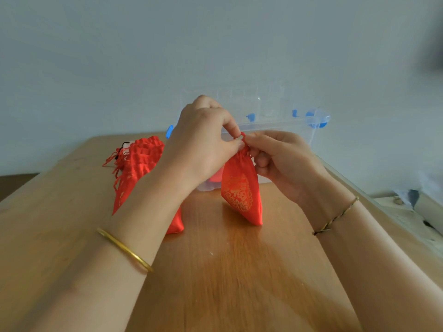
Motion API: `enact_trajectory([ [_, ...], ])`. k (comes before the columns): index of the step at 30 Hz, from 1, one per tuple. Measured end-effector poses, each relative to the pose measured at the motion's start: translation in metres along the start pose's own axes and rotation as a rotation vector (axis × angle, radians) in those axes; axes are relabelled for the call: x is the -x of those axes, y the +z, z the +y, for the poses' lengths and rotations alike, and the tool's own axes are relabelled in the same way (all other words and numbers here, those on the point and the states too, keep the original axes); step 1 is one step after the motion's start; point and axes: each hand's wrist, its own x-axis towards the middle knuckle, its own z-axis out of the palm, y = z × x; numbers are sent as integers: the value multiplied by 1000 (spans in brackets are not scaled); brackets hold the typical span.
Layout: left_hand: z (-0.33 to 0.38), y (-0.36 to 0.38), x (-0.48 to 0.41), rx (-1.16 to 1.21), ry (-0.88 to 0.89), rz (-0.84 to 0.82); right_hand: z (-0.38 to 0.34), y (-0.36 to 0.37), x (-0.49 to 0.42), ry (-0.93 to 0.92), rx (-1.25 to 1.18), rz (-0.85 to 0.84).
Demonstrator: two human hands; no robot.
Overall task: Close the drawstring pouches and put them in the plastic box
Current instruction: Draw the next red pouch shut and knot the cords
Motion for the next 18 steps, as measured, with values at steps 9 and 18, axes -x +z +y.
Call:
enact_trajectory([
  [9, -3, 4, -1, 12, -20, -33, 0, -2, 1, -46, 31, -125],
  [18, -15, -13, -3, -15, -74, -186, 5, -9, -3, -174, 469, 127],
])
